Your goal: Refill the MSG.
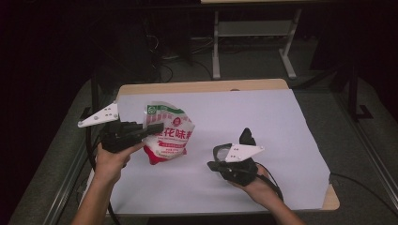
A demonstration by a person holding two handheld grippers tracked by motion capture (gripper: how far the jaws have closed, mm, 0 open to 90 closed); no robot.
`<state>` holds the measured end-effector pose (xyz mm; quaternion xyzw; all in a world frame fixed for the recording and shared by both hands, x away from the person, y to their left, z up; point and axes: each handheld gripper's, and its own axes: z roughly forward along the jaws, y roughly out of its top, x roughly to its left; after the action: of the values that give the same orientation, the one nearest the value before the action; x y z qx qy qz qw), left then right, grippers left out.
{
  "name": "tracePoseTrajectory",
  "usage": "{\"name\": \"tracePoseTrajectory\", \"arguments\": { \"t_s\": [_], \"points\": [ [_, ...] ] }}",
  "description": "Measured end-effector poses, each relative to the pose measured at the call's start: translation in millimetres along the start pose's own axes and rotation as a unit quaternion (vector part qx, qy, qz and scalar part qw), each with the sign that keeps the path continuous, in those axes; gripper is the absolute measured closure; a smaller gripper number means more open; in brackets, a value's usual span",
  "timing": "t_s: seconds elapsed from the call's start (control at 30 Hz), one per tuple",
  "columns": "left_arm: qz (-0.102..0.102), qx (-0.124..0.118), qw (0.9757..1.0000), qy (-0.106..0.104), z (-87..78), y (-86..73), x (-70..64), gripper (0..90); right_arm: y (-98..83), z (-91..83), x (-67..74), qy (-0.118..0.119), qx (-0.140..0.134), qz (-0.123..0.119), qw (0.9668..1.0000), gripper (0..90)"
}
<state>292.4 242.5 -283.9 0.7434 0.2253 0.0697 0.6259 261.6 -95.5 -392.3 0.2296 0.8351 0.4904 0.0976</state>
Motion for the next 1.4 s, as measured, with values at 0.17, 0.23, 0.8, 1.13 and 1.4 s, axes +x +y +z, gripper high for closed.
{"name": "tracePoseTrajectory", "arguments": {
  "t_s": [0.17,0.23,0.8,1.13,1.4],
  "points": [
    [0.004,0.004,1.0,-0.005,2.1,2.2,-3.4,90.0,12.8,18.4,0.3,-0.019,-0.005,0.003,0.9998,89.8],
    [0.003,0.002,1.0,-0.009,2.4,2.5,-4.5,90.0,18.2,24.3,0.8,-0.024,-0.005,0.005,0.9997,89.9],
    [0.002,-0.002,0.9998,-0.021,6.9,9.7,-11.4,90.0,41.2,61.9,6.3,-0.043,-0.034,0.015,0.9984,89.9],
    [-0.002,-0.01,0.9998,-0.016,22.5,16.2,-7.0,90.0,37.9,60.6,16.9,-0.039,-0.046,0.002,0.9982,89.8],
    [0.001,-0.004,0.9999,-0.017,39.8,17.9,-6.3,90.0,30.4,61.1,19.3,-0.053,-0.052,-0.004,0.9972,89.9]
  ]
}}
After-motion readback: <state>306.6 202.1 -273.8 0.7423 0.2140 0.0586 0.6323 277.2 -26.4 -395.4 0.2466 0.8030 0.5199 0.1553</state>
